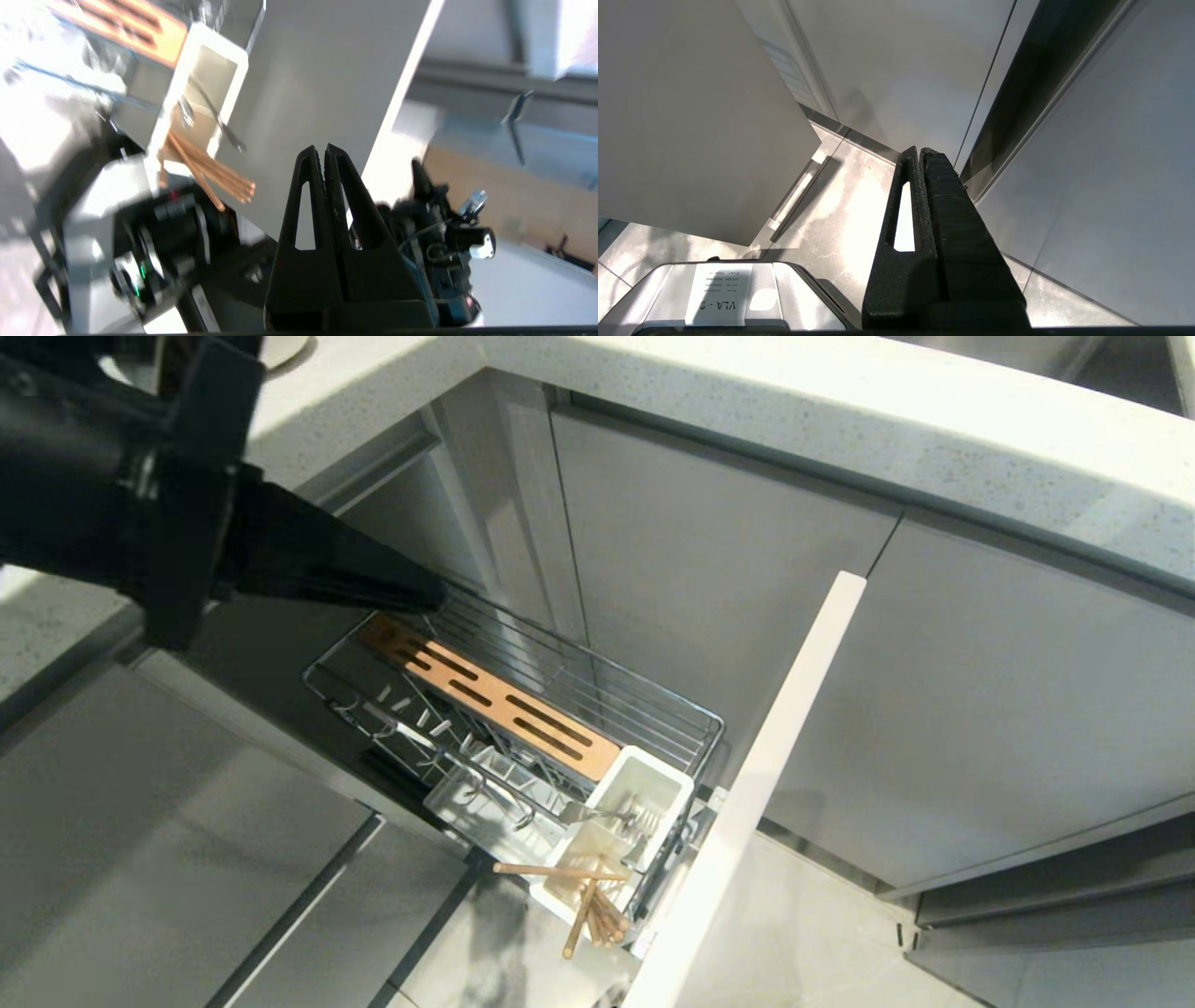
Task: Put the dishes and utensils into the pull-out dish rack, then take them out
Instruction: Pick up the bowl and place it in the cupboard
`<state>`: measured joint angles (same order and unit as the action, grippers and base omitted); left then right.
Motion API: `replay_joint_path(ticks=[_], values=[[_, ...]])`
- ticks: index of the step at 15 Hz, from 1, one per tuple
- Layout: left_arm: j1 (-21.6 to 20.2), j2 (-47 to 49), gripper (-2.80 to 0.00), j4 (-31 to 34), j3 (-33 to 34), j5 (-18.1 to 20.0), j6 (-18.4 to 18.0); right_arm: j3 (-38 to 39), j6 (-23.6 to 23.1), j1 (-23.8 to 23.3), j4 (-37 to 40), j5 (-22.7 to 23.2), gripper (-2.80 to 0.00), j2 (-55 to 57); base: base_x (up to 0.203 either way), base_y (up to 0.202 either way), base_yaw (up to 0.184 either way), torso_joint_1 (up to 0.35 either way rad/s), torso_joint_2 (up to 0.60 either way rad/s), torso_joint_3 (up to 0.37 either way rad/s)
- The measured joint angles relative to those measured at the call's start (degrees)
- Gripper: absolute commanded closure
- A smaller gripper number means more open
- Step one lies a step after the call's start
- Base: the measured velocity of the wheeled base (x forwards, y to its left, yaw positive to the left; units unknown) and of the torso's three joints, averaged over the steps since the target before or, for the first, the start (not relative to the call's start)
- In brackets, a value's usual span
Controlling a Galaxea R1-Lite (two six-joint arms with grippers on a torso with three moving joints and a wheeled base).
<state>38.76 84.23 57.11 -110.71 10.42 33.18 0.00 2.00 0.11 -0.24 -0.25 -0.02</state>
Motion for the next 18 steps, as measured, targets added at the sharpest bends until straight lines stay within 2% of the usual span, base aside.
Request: replay_joint_path(ticks=[2,4,6,8,9,13,16,18], values=[[-6.21,-4.81,0.0,-1.97,0.55,0.44,-2.77,0.0,-0.02,0.0,0.0,-0.02,0.0,0.0,0.0,0.0,0.0,0.0,0.0,0.0],[-16.29,-9.74,0.0,-5.27,2.75,1.56,-7.72,0.0,-0.05,-0.01,0.0,-0.02,0.0,0.0,0.0,0.0,0.0,0.0,0.0,0.0],[-26.8,-14.32,0.0,-11.64,5.44,4.94,-15.44,0.0,-0.02,-0.01,0.0,-0.01,0.0,0.0,0.0,0.0,0.0,0.0,0.0,0.0],[-33.45,-18.1,0.0,-17.3,6.9,8.08,-23.38,0.0,-0.05,-0.01,0.0,-0.02,0.0,0.0,0.0,0.0,0.0,0.0,0.0,0.0],[-35.27,-19.59,0.0,-18.71,7.19,8.68,-26.58,0.0,-0.05,0.0,0.02,-0.02,0.0,0.0,0.0,0.0,0.0,0.0,0.0,0.0],[-39.08,-21.09,0.0,-18.71,2.7,7.74,-29.92,0.0,-0.05,-0.01,0.0,-0.02,0.0,0.0,0.0,0.0,0.0,0.0,0.0,0.0],[-39.7,-18.59,0.0,-23.58,0.14,1.72,-33.04,0.0,-0.05,-0.01,0.0,-0.02,0.0,0.0,0.0,0.0,0.0,0.0,0.0,0.0],[-39.73,-15.9,0.0,-25.7,-0.33,-3.34,-37.18,0.0,-0.01,-0.01,0.02,-0.02,0.0,0.0,0.0,0.0,0.0,0.0,0.0,0.0]])
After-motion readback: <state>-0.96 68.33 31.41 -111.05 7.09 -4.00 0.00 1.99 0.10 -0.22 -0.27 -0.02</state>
